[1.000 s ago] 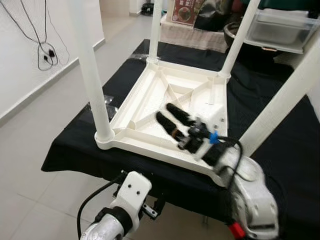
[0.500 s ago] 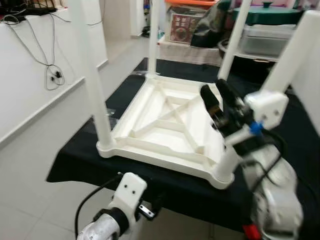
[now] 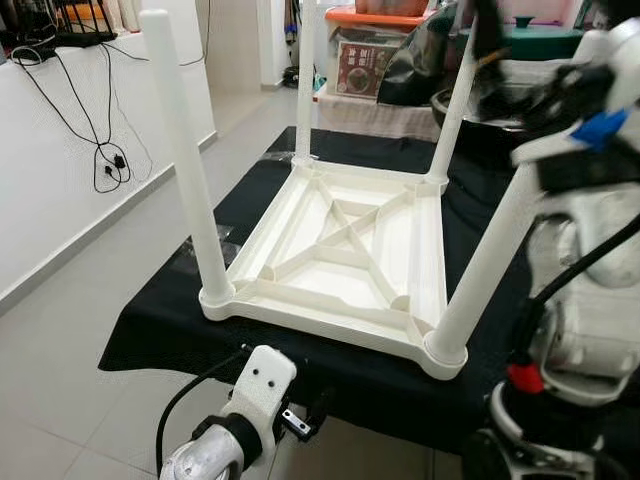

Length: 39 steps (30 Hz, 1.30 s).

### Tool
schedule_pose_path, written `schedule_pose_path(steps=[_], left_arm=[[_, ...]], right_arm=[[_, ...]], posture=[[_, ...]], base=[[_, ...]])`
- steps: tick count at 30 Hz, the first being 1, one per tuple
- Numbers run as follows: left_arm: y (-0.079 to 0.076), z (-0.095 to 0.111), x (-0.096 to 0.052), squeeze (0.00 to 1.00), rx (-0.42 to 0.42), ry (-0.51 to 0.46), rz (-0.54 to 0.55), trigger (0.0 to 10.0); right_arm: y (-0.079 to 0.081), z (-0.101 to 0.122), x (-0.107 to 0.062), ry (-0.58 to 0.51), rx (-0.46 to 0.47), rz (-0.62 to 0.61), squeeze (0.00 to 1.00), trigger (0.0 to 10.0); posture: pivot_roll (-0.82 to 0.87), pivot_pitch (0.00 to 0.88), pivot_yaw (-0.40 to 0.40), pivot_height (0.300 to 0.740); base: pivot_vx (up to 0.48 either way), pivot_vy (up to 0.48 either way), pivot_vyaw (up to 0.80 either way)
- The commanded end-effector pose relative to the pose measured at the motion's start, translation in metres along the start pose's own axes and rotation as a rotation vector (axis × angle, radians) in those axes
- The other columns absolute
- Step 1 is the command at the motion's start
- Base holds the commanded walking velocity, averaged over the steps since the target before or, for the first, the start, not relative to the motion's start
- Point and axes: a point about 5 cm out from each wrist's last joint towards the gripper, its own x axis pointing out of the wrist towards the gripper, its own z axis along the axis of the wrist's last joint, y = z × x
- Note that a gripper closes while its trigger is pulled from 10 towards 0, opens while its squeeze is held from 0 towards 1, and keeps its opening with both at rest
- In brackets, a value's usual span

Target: Building children table

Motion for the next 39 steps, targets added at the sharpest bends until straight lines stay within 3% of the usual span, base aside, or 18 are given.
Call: schedule_pose_path(steps=[1,5,6,7,8,10,13,25,26,28,29,35,39], left_arm=[[0.004,-0.004,0.000,0.00,0.003,0.014,0.008,10.0],[0.004,-0.004,0.000,0.00,0.003,0.012,0.007,10.0],[0.004,-0.005,0.000,0.00,0.003,0.013,0.008,10.0],[0.004,-0.005,0.000,0.00,0.003,0.013,0.008,10.0],[0.004,-0.005,0.000,0.00,0.003,0.015,0.008,10.0],[0.004,-0.005,0.000,0.00,0.004,0.017,0.010,10.0],[0.005,-0.005,0.000,0.00,0.007,0.020,0.014,10.0],[0.005,-0.006,-0.001,0.00,0.014,0.026,0.008,10.0],[0.005,-0.006,-0.001,0.00,0.014,0.026,0.008,10.0],[0.005,-0.007,-0.001,0.00,0.014,0.027,0.007,10.0],[0.005,-0.006,-0.001,0.00,0.014,0.028,0.007,10.0],[0.004,-0.006,-0.001,0.00,0.016,0.029,0.006,10.0],[0.003,-0.006,-0.002,0.00,0.014,0.030,0.005,10.0]], right_arm=[[-0.010,-0.012,-0.003,0.080,-0.023,-0.072,0.00,10.0],[-0.008,-0.017,-0.006,0.130,0.029,-0.068,0.00,10.0],[-0.005,-0.021,-0.009,0.162,0.086,-0.060,0.00,10.0],[-0.005,-0.021,-0.009,0.162,0.086,-0.060,0.00,10.0],[0.000,-0.026,-0.014,0.203,0.158,-0.051,0.00,10.0],[0.004,-0.027,-0.017,0.222,0.191,-0.043,0.00,10.0],[0.007,-0.026,-0.020,0.222,0.192,-0.018,0.00,10.0],[0.010,-0.054,-0.064,0.458,0.193,-0.019,0.00,10.0],[0.011,-0.053,-0.066,0.470,0.202,-0.019,0.00,4.3],[0.012,-0.053,-0.068,0.481,0.208,-0.019,0.00,4.3],[0.013,-0.052,-0.068,0.483,0.208,-0.017,0.00,0.0],[0.013,-0.059,-0.070,0.526,0.217,-0.037,0.00,0.0],[0.015,-0.079,-0.066,0.626,0.285,-0.035,0.00,0.0]], posture=[[0.04,0.018,-0.030,0.740],[0.04,0.022,-0.028,0.740],[0.05,0.022,-0.030,0.740],[0.05,0.022,-0.030,0.740],[0.05,0.026,-0.029,0.740],[0.05,0.030,-0.032,0.740],[0.05,0.031,-0.030,0.740],[0.05,0.038,-0.027,0.740],[0.04,0.041,-0.025,0.740],[0.04,0.041,-0.025,0.740],[0.04,0.042,-0.025,0.740],[0.05,0.045,-0.025,0.740],[0.05,0.049,-0.029,0.740]], base=[[0.000,0.000,0.00],[0.000,0.000,0.00],[0.000,0.000,0.00],[0.000,0.000,0.00],[0.000,0.000,0.00],[0.000,0.000,0.00],[0.000,0.000,0.00],[0.000,0.000,0.00],[0.000,0.000,0.00],[0.000,0.000,0.00],[0.000,0.000,0.00],[0.000,0.000,0.00],[0.000,0.000,0.00]])
